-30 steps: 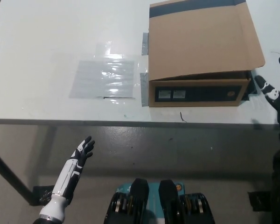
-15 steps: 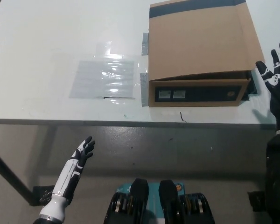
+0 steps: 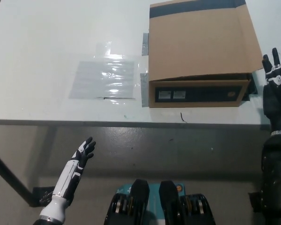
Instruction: A small storage box is placed at the center of the table and the robot uses its right hand to slide under its lid and push it upwards to open it
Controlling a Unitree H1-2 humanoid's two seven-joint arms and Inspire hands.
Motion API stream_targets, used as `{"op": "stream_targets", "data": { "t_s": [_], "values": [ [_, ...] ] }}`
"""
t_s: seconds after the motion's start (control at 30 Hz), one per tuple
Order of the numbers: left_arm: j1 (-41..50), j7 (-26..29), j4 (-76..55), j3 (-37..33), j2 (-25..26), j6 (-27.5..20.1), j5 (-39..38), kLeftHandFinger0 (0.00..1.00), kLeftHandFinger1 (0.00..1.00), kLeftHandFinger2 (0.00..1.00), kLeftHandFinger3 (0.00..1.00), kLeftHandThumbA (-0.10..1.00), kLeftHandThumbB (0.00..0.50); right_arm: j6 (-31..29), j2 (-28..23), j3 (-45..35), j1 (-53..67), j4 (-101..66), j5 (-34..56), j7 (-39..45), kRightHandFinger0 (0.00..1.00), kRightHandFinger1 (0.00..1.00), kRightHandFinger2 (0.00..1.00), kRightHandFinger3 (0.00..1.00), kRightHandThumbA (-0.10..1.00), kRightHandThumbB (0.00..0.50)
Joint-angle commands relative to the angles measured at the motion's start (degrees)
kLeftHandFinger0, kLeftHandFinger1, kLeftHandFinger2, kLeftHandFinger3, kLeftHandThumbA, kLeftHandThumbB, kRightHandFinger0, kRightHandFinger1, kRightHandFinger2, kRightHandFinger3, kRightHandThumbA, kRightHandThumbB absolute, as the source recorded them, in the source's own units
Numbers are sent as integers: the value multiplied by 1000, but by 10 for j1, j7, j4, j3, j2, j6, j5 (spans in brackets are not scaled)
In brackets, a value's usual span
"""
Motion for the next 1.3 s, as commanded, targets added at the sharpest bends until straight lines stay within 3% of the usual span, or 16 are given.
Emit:
{"op": "stream_targets", "data": {
  "t_s": [0.0, 0.33, 0.67, 0.83, 1.07, 1.27],
  "values": [
    [-9, -2, -11, 3, 6, -19, -2, 1000, 1000, 1000, 1000, 1000, 500, 18, 7, -3, -31, -15, 29, 19, 1000, 1000, 1000, 1000, 1000, 257],
    [-10, -5, -11, 3, 7, -15, -4, 1000, 1000, 1000, 1000, 1000, 500, 38, 18, -12, -32, -21, 55, 17, 1000, 1000, 1000, 1000, 1000, 254],
    [-9, -7, -9, 3, 8, -20, -6, 1000, 1000, 1000, 1000, 1000, 500, 11, -4, -19, -40, -7, 37, 28, 1000, 1000, 1000, 1000, 1000, 279],
    [-8, -9, -9, 4, 8, -19, -11, 1000, 1000, 1000, 1000, 1000, 500, -3, -15, -27, -44, 4, 30, 33, 1000, 1000, 1000, 1000, 1000, 265],
    [-9, -8, -11, 4, 8, -18, -7, 1000, 1000, 1000, 1000, 1000, 500, -34, -22, -42, -57, 33, 27, 44, 1000, 1000, 1000, 1000, 1000, 303],
    [-8, -11, -12, 4, 7, -17, -12, 1000, 1000, 1000, 1000, 1000, 500, -33, -17, -36, -57, 41, 24, 48, 1000, 1000, 1000, 1000, 1000, 260]
  ]
}}
